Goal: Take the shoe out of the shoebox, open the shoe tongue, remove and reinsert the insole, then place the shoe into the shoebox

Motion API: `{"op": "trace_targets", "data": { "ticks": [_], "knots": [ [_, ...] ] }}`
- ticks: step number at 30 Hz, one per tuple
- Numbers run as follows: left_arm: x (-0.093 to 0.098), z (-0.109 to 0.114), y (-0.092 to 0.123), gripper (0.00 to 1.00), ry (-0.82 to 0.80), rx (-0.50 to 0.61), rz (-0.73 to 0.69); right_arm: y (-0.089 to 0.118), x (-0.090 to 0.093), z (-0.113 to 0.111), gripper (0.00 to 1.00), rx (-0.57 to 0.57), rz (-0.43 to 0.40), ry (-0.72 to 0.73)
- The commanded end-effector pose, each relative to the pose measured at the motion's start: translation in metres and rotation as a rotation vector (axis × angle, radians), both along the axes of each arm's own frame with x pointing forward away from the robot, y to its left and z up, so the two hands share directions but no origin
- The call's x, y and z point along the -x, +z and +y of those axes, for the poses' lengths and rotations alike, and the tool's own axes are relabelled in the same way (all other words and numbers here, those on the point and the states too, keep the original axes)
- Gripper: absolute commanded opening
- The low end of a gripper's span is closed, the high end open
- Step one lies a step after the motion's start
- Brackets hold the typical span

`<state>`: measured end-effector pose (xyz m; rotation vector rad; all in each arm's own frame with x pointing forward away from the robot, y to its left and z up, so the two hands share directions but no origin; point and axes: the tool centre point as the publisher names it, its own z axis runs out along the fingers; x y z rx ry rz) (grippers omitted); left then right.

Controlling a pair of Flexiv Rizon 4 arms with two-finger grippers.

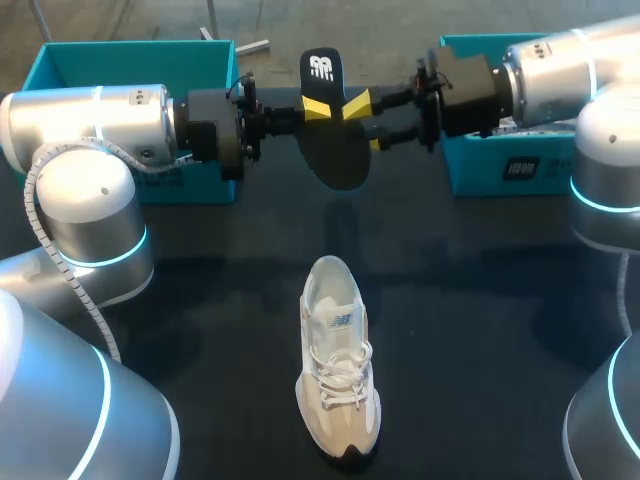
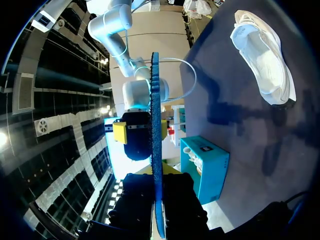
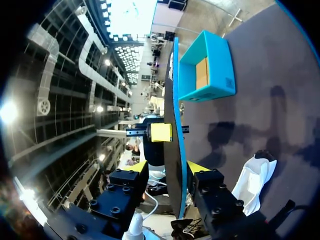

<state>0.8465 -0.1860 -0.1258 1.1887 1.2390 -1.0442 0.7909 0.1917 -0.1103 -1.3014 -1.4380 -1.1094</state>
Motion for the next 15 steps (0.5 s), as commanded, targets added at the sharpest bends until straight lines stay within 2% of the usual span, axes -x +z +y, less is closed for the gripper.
{"op": "trace_targets", "data": {
  "ticks": [1, 15],
  "knots": [
    [0.000, -0.001, -0.001, 0.00, 0.002, 0.001, -0.002, -0.003, -0.003, 0.005, 0.44, -0.001, 0.002, 0.007],
    [0.000, -0.001, -0.001, 0.00, 0.002, 0.001, -0.002, -0.013, -0.001, 0.014, 0.36, 0.001, 0.021, 0.007]
  ]
}}
